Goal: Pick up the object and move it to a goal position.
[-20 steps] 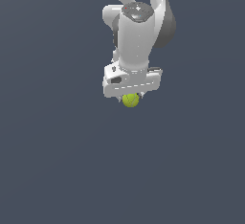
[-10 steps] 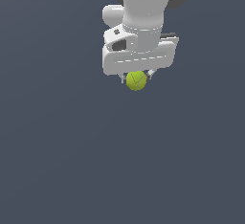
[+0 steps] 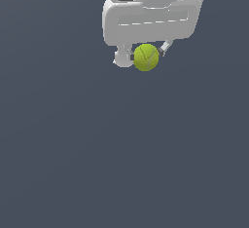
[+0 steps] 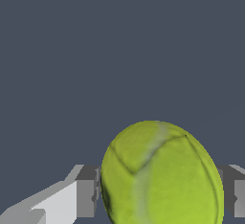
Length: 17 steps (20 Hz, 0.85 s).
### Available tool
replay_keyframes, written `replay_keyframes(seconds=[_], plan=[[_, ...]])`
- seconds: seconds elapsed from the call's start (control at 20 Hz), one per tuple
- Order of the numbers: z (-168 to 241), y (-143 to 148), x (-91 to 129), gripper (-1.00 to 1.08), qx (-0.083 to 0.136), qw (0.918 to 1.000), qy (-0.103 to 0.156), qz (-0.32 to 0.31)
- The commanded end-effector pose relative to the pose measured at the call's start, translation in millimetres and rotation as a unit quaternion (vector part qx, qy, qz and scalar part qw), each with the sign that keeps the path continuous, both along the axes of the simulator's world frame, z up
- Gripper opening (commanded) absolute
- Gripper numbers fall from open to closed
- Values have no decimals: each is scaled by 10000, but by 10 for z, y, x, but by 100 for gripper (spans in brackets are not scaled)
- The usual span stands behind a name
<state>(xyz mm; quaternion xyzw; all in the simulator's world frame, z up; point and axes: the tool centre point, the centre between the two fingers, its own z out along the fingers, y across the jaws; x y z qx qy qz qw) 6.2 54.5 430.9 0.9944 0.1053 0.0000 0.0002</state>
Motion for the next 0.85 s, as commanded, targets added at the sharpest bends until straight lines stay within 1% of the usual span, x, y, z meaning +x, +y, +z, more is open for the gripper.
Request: replay_keyframes(seconds=[0.0,0.35,0.8], plan=[[173,19,20,-100,0,10000,-2,-1],[451,52,66,-100,0,10000,-2,-1],[561,65,88,-100,0,10000,-2,-1]])
